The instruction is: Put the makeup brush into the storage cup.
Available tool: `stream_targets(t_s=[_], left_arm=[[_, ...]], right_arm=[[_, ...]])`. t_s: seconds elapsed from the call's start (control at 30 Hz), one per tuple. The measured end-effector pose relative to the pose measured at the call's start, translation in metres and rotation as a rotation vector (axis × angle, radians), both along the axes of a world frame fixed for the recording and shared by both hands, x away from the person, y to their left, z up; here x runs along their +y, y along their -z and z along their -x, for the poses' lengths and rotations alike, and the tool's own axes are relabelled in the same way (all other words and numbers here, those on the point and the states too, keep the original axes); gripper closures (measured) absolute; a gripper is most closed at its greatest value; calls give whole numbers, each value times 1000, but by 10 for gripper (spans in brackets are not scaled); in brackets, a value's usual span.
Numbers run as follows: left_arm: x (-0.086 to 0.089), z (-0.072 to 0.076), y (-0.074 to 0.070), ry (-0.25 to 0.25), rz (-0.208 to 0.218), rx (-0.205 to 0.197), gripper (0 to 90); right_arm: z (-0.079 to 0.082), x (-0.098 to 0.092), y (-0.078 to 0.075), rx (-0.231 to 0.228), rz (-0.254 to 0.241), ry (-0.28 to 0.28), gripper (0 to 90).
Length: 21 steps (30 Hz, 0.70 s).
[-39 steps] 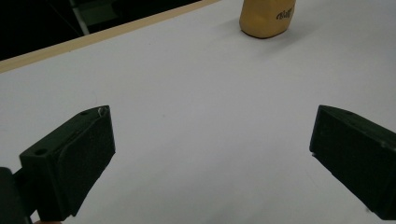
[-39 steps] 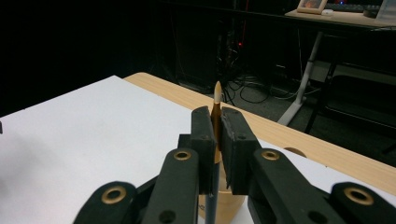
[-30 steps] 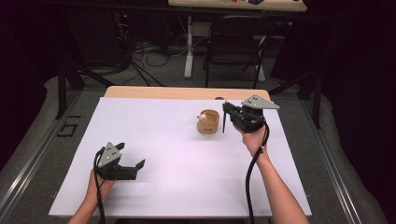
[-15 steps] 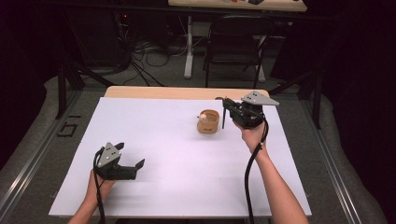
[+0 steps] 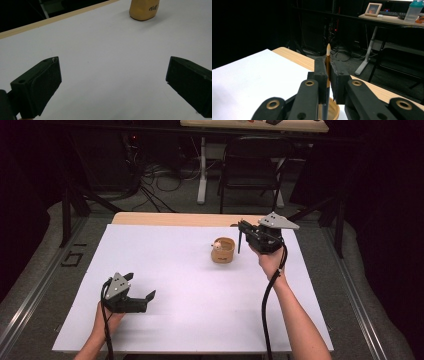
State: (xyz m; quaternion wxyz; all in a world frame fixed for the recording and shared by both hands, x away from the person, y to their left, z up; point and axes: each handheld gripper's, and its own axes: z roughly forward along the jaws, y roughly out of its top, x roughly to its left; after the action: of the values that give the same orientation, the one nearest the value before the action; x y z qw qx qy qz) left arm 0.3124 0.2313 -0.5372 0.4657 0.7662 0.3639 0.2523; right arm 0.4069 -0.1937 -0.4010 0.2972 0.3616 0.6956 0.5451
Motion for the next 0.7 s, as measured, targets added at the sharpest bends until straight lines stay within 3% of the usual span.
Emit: stream_targets(t_s=[0.7], left_arm=[[0,1,-1,2,3,-12,0]], right_arm=[[-12,12,-12,-34,9,-2,845]])
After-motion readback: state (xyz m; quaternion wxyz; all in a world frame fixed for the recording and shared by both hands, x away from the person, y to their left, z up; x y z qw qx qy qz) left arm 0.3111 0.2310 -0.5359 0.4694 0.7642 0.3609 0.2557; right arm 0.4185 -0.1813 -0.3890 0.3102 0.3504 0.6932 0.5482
